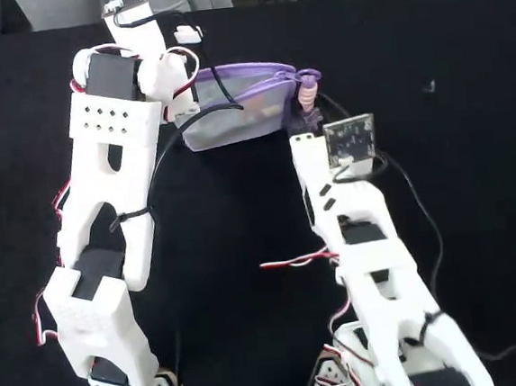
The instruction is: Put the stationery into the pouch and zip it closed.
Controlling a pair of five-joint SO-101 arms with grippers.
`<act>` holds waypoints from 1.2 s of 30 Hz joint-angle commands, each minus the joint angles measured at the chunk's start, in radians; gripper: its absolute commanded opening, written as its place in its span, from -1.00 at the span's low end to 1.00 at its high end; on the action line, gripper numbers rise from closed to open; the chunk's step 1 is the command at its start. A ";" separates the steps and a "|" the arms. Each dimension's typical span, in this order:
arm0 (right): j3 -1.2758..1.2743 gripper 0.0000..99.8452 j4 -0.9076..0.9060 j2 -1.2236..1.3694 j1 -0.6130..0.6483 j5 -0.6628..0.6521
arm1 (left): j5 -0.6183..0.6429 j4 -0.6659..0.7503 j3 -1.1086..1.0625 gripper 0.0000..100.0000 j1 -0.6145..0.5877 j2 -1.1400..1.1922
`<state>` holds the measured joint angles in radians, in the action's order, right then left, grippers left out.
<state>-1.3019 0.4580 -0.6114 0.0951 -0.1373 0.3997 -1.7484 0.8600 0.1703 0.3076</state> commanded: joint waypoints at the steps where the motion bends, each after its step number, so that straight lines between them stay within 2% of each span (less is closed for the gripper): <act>1: -0.033 -0.83 0.031 -0.127 0.031 0.008 | -0.003 -0.008 -0.007 -0.94 -0.007 0.002; 6: -0.062 -0.63 0.029 -0.170 0.034 0.008 | -0.003 -0.008 -0.007 -0.94 -0.007 0.002; 20: -0.053 -0.62 -0.020 -0.166 0.055 0.008 | -0.003 -0.008 -0.007 -0.94 -0.007 0.002; 25: 0.021 -0.62 -0.110 -0.093 0.057 0.000 | -0.003 -0.003 -0.030 -0.94 -0.004 0.002; 29: 0.041 -0.62 -0.112 -0.064 0.057 -0.002 | -0.003 -0.005 -0.033 -0.94 0.004 0.002; 36: 0.056 -0.87 -0.117 -0.062 0.057 -0.002 | -0.003 -0.003 -0.033 -0.94 0.002 0.002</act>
<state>-1.3188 0.3506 -0.6759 0.1366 -0.1373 0.3997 -1.7469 0.8416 0.1703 0.2984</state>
